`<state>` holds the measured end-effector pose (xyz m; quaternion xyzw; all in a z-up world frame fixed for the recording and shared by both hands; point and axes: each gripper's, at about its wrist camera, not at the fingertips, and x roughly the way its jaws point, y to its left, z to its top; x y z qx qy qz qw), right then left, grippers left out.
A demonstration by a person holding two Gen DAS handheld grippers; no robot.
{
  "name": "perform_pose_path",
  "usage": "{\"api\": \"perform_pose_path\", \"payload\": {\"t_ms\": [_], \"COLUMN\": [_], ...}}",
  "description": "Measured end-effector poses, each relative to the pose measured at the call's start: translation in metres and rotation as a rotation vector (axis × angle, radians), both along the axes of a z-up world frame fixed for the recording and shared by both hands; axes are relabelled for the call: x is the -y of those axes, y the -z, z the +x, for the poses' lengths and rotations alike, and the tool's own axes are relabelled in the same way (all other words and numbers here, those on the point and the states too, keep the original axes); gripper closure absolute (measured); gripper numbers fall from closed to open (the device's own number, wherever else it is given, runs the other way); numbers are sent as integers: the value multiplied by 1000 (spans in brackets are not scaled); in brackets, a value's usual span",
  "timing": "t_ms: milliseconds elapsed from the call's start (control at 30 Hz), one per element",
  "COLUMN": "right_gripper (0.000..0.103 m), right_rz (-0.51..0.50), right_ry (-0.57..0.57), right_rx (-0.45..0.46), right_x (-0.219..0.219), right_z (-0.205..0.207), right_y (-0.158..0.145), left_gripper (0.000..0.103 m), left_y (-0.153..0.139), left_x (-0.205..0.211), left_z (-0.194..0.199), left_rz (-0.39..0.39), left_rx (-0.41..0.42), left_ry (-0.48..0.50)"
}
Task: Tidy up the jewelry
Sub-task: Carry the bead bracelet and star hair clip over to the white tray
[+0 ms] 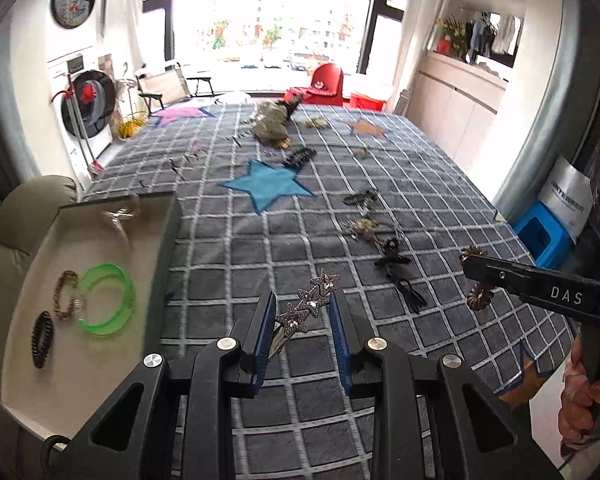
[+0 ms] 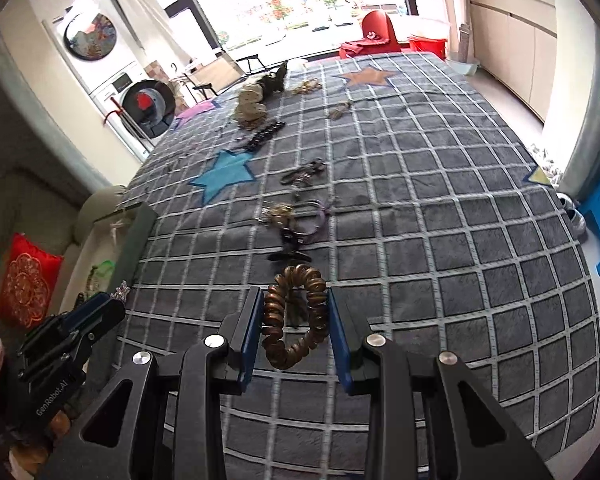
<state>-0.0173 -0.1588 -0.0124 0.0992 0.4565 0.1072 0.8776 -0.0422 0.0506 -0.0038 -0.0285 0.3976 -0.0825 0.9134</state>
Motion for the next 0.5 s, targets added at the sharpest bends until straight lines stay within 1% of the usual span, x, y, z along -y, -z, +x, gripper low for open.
{"api": "perform_pose_path", "payload": {"t_ms": [267, 500], "right_gripper": [68, 68], "right_rz": [-15, -39], "right_ry": [-58, -119], "right_rx": [30, 46], "right_x": [-33, -68], "right_z": [0, 5], "right_y": [-16, -24], "left_gripper": [73, 73], "left_y": [-7, -11], "left_x": [-34, -70], "left_z": [-7, -14], "left_rz": [-29, -52], "left_rx": [39, 69], "left_ry": [-63, -134]}}
